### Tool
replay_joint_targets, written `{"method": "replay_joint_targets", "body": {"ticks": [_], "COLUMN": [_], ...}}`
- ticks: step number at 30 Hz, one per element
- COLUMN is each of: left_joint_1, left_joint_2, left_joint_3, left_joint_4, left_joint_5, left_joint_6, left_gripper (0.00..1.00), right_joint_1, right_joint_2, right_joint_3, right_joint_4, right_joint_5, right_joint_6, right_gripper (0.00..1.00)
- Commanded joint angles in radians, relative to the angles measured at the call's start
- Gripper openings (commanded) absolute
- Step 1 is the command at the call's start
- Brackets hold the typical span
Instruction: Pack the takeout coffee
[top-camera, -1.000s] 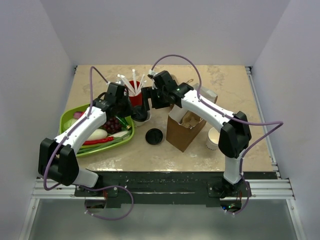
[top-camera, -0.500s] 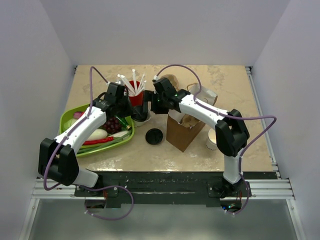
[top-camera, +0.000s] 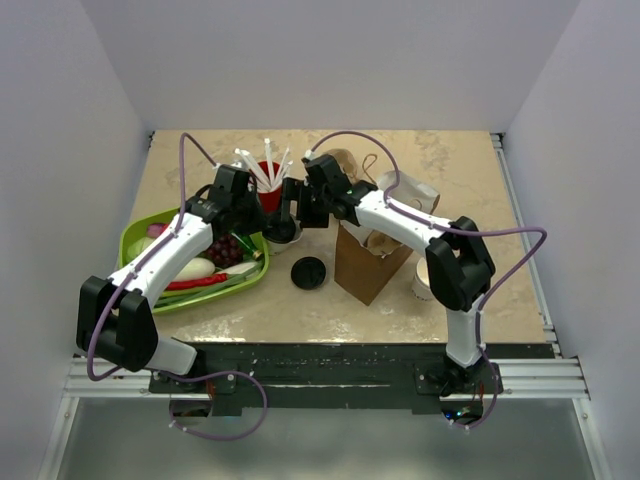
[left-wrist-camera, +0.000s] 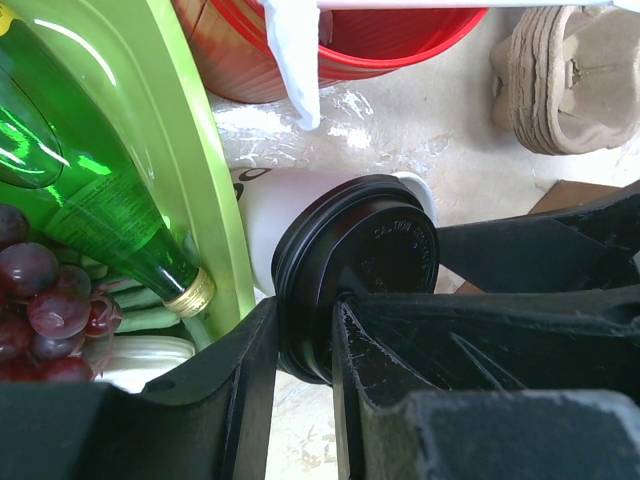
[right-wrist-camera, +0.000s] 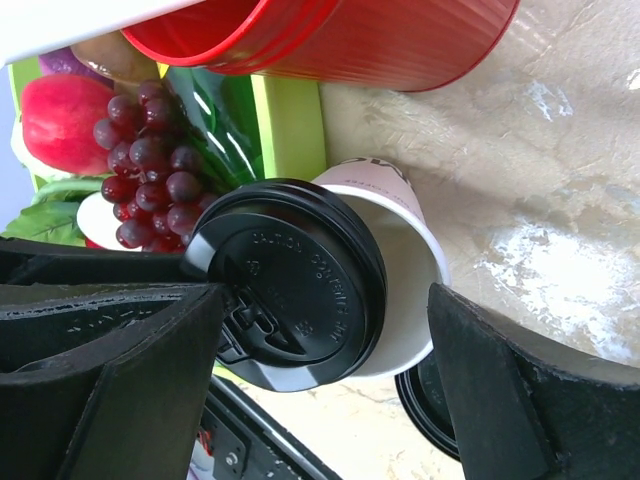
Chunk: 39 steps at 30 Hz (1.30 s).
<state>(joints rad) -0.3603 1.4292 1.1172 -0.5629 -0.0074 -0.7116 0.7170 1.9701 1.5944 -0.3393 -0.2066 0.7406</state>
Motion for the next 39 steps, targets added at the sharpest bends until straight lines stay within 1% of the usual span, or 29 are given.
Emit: {"method": "replay_joint_targets", "body": {"ticks": [1,3,6,7,8,11,12,14,17,18,19,21,22,24,27,29,31,33,36,38,39], "left_joint_1": [0.012,0.012,0.012,0.012,0.012,0.012,0.012,0.014,0.012,0.012,0.012,0.012,0.012,0.014,0.014,0.012,0.012,0.014,0.014,0.014,0.014], "left_joint_2": [-0.001,0.000,0.003,0.004,0.005,0.004,0.001,-0.001,0.002,0.005,0.005,0.002,0.004,0.002,0.002,0.002,0.002,0.000,0.002,0.002,0.002], "left_joint_3": [0.004,0.004,0.001,0.003,0.003,0.003,0.003,0.001,0.001,0.003,0.003,0.006,0.006,0.009,0.007,0.007,0.006,0.006,0.004,0.004,0.006], "left_joint_4": [-0.034,-0.034,-0.040,-0.043,-0.045,-0.048,-0.048,-0.048,-0.049,-0.049,-0.049,-0.049,-0.049,-0.051,-0.049,-0.049,-0.051,-0.049,-0.049,-0.049,-0.049], "left_joint_5": [-0.025,-0.026,-0.058,-0.060,-0.062,-0.066,-0.072,-0.072,-0.075,-0.077,-0.075,-0.075,-0.075,-0.075,-0.074,-0.071,-0.072,-0.071,-0.071,-0.072,-0.069], "left_joint_6": [0.041,0.041,0.035,0.037,0.035,0.035,0.037,0.037,0.037,0.038,0.040,0.041,0.043,0.044,0.046,0.047,0.047,0.047,0.047,0.047,0.049], "left_gripper": [0.13,0.13,0.13,0.13,0.13,0.13,0.13,0.13,0.13,0.13,0.13,0.13,0.13,0.13,0.13,0.13,0.13,0.12,0.13,0.13,0.13], "right_joint_1": [-0.007,-0.007,-0.005,-0.007,-0.005,-0.005,-0.007,-0.007,-0.005,-0.005,-0.007,-0.007,-0.004,-0.002,-0.004,0.004,0.013,0.016,0.016,0.024,0.027], "right_joint_2": [-0.016,-0.033,-0.062,-0.069,-0.071,-0.096,-0.105,-0.135,-0.143,-0.142,-0.136,-0.111,-0.099,-0.056,-0.008,-0.001,0.016,0.041,0.052,0.058,0.061], "right_joint_3": [0.001,-0.002,-0.034,-0.040,-0.037,-0.042,-0.047,-0.066,-0.061,-0.054,-0.050,-0.030,-0.016,0.031,0.093,0.096,0.113,0.136,0.148,0.147,0.148], "right_joint_4": [-0.020,0.000,0.080,0.089,0.088,0.046,0.024,0.022,-0.004,-0.035,-0.047,-0.061,-0.073,-0.121,-0.171,-0.141,-0.144,-0.190,-0.204,-0.201,-0.199], "right_joint_5": [0.059,0.075,0.046,0.026,0.038,0.108,0.183,0.235,0.320,0.337,0.351,0.329,0.291,0.274,0.251,0.210,0.210,0.214,0.210,0.210,0.179], "right_joint_6": [-0.017,-0.030,-0.049,-0.053,-0.059,-0.075,-0.076,-0.087,-0.124,-0.135,-0.142,-0.171,-0.179,-0.202,-0.236,-0.248,-0.250,-0.256,-0.257,-0.260,-0.262], "right_gripper": [0.87,0.87,0.86,0.86,0.86,0.86,0.85,0.84,0.80,0.75,0.73,0.69,0.68,0.61,0.59,0.58,0.58,0.57,0.50,0.49,0.49]}}
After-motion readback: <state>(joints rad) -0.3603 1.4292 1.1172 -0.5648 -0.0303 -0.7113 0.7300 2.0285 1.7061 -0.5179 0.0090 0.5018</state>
